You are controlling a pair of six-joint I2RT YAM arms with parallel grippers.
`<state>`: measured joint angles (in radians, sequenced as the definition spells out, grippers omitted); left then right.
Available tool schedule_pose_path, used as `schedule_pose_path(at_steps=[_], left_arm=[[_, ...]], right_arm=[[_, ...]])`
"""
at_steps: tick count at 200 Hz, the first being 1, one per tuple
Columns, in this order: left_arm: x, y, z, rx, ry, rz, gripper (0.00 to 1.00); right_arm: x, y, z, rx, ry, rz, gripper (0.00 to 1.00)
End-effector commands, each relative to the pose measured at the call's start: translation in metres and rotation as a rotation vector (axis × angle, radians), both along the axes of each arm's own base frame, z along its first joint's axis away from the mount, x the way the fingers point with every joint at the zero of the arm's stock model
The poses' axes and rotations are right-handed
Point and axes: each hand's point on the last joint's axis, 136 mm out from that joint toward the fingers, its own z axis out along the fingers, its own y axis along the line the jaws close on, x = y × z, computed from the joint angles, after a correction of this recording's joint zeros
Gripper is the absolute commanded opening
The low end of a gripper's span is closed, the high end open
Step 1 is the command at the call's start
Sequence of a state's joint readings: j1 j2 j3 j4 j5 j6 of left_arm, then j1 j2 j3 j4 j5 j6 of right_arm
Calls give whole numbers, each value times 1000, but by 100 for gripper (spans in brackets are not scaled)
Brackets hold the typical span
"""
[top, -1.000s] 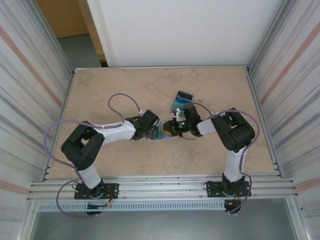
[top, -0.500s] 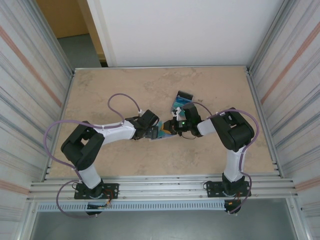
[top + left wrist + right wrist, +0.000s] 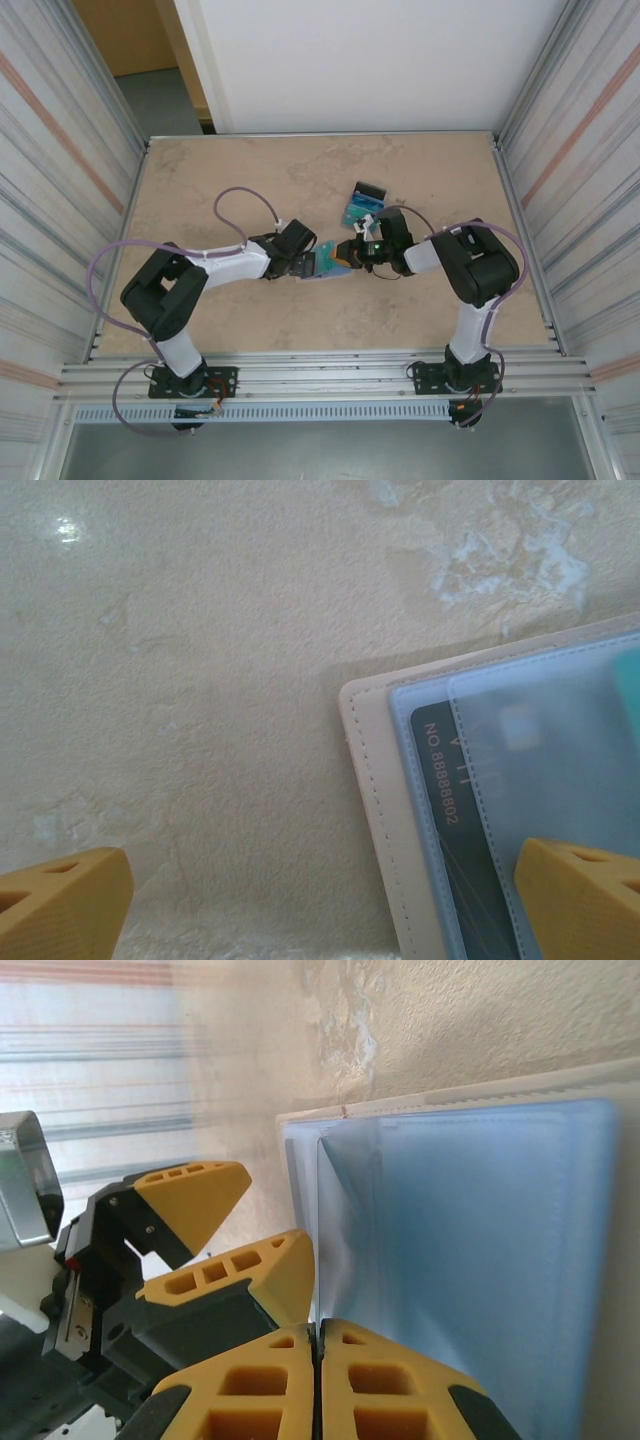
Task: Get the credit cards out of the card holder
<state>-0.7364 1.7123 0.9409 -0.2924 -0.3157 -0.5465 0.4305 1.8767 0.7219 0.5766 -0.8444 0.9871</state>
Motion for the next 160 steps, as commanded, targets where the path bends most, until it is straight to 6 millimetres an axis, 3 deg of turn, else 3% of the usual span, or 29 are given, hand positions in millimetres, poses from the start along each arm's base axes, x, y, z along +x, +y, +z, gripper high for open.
schedule_pose_path(at_steps=[1,46,93,131,160], left_arm=[[-11,28,-7,86,33,26,99],[0,32,6,117,0,0,99],[15,30,30,158,-66,-41,99],[23,25,55,134,-124,-59,99],[23,23,73,89,-160,-54,99]], right_arm=[[-2,-5,14,-16,-41,13,7],[-8,-21,19,-181,-88,35,7],[-2,-42,48,-388,-226,82,6],[19,-66,81,-630,-425,160,6],[36,-77,95,-771,-549,258,5]])
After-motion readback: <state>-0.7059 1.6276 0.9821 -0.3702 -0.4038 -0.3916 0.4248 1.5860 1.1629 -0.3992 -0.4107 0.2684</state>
